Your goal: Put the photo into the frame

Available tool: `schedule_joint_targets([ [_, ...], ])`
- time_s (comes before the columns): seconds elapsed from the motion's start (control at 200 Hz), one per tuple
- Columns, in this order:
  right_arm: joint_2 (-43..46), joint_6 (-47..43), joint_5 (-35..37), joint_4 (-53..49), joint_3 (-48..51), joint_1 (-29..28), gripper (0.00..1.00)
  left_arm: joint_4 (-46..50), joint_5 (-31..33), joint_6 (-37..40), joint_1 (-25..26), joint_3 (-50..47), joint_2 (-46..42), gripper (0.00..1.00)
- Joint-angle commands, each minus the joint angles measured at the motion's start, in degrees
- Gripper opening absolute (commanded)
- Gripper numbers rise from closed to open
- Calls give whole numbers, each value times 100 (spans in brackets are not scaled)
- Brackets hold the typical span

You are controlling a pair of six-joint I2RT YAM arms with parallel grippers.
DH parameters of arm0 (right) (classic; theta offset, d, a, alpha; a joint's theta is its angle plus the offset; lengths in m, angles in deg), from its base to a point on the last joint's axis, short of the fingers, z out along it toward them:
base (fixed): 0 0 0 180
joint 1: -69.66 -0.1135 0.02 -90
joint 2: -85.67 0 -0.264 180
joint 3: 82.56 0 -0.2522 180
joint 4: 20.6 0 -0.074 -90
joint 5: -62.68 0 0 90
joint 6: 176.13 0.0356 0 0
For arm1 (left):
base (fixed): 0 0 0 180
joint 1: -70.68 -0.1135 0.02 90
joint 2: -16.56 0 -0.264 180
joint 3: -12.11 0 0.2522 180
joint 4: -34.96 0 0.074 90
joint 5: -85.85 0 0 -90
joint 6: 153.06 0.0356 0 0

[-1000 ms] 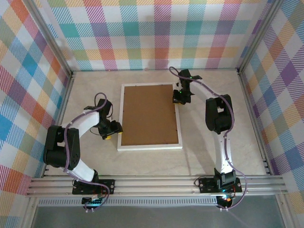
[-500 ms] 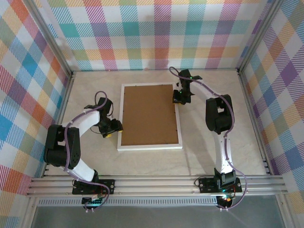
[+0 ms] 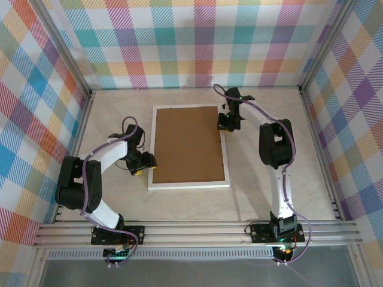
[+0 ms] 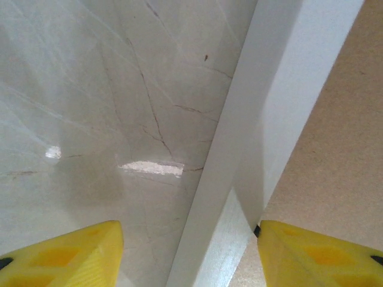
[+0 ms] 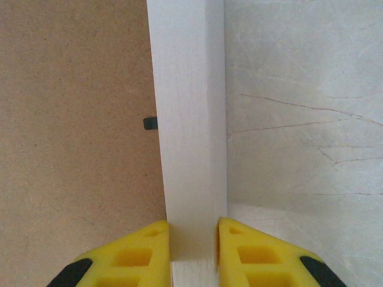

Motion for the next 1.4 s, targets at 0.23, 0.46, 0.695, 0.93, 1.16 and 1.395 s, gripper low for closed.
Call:
schedule_joint_targets([
  [0.23, -59, 92, -54, 0, 213, -109, 21, 339, 361, 16, 9, 174, -242, 61],
  [0.46, -47, 89, -71, -3, 209, -109, 21, 111, 262, 57, 9, 103, 60, 61],
  [0.695, -51, 88, -79, 1, 219, -107, 21, -39, 100, -21, 10, 9, 200, 61],
  [0.93, -88, 100, -106, -4, 164, -109, 21, -199, -106, -245, 98, -256, 253, 61],
  [1.16, -100, 140, -123, -8, 129, -122, 21, -357, -95, -519, 307, -630, 161, 61],
  [1.395, -230, 327, -145, -61, 88, -265, 19, -920, 206, -915, 870, -852, 636, 61],
])
